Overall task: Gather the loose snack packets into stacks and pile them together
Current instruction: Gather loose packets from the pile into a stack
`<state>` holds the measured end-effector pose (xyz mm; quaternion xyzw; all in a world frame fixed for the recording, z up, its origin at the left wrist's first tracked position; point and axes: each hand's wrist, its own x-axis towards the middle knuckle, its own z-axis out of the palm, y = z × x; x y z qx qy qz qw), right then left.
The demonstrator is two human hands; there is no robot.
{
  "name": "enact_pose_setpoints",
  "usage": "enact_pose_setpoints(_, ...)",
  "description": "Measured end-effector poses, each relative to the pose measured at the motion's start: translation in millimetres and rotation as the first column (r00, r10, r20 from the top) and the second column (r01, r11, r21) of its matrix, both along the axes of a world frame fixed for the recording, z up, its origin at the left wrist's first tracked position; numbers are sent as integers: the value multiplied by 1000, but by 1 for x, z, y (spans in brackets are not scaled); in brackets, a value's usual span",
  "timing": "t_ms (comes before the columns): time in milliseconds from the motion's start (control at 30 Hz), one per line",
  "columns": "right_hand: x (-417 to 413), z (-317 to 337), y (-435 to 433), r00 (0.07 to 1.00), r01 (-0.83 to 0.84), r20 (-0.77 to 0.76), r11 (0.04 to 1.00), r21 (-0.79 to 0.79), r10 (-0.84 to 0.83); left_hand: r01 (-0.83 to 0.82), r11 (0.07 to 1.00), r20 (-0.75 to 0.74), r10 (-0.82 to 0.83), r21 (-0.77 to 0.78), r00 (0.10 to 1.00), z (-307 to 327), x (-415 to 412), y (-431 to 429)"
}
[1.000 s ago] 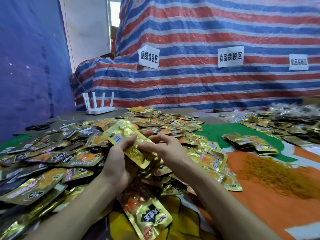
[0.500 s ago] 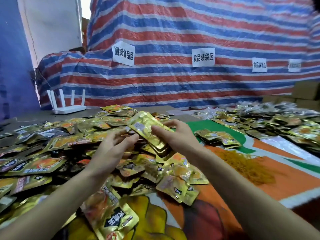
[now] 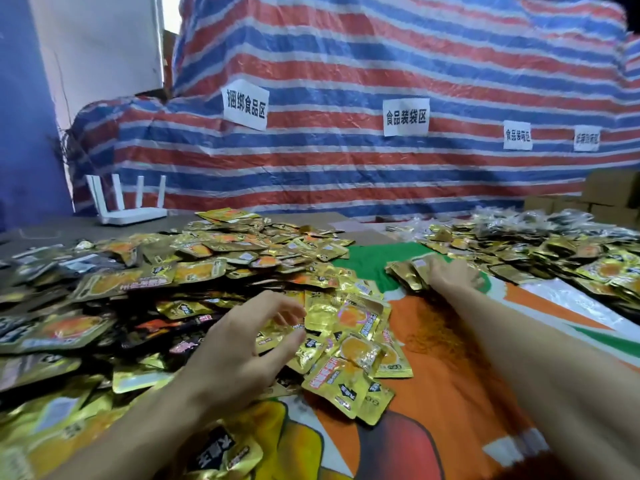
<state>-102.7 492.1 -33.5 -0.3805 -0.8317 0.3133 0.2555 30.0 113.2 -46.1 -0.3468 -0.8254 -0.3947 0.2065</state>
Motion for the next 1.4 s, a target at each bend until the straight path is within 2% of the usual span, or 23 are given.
enact_pose_setpoints(100, -2, -11, -1, 989, 103, 98, 991, 88, -111, 5, 999, 18, -6, 35, 1000, 2, -3, -6)
enact_pose_setpoints(200, 6, -2, -7, 988, 115, 84, 979, 168, -130, -30, 999, 17, 29, 40, 999, 6, -7, -11)
enact_pose_setpoints(267, 13, 8, -23, 999, 32, 16, 972, 234, -37, -65, 998, 4, 65, 7, 998, 13, -8, -15)
enact_pose_setpoints(367, 22, 25, -71, 950, -262, -75, 907, 330, 302, -177, 983, -34, 175, -54, 984, 27, -11, -29)
enact_pose_setpoints(433, 33, 39, -114, 788, -571, -82, 774, 273, 610, -273, 958, -55, 269, -86, 962, 35, -16, -42)
enact_pose_setpoints(500, 46, 47, -161, 563, -810, -26, 558, 181, 826, -378, 916, -73, 371, -134, 926, 40, -23, -57)
enact_pose_setpoints(567, 53, 47, -207, 399, -910, 108, 380, 165, 911, -497, 843, -78, 492, -207, 867, 42, -31, -75)
enact_pose_setpoints(600, 52, 46, -228, 363, -924, 178, 328, 196, 915, -550, 799, -70, 551, -242, 831, 42, -36, -84)
enact_pose_setpoints(700, 46, 38, -276, 374, -911, 313, 282, 302, 873, -642, 713, -27, 663, -283, 748, 38, -50, -109)
enact_pose_setpoints(833, 36, 15, -295, 354, -930, 417, 269, 249, 837, -588, 713, 79, 659, -381, 748, 20, -63, -116)
enact_pose_setpoints(900, 33, 3, -295, 399, -908, 427, 287, 305, 811, -595, 705, 108, 675, -385, 730, 14, -68, -115)
enact_pose_setpoints(1000, 30, -3, -294, 521, -821, 366, 336, 462, 771, -681, 625, 32, 746, -382, 666, 13, -73, -113)
enact_pose_setpoints(1100, 32, -5, -294, 562, -790, 308, 388, 474, 768, -730, 578, -21, 779, -365, 627, 10, -73, -110)
enact_pose_setpoints(1233, 39, -7, -296, 528, -795, 226, 383, 470, 819, -746, 622, -32, 763, -237, 646, 10, -68, -109)
enact_pose_setpoints(1400, 45, -1, -290, 521, -753, 103, 399, 523, 847, -699, 689, -81, 698, -192, 711, 22, -60, -111)
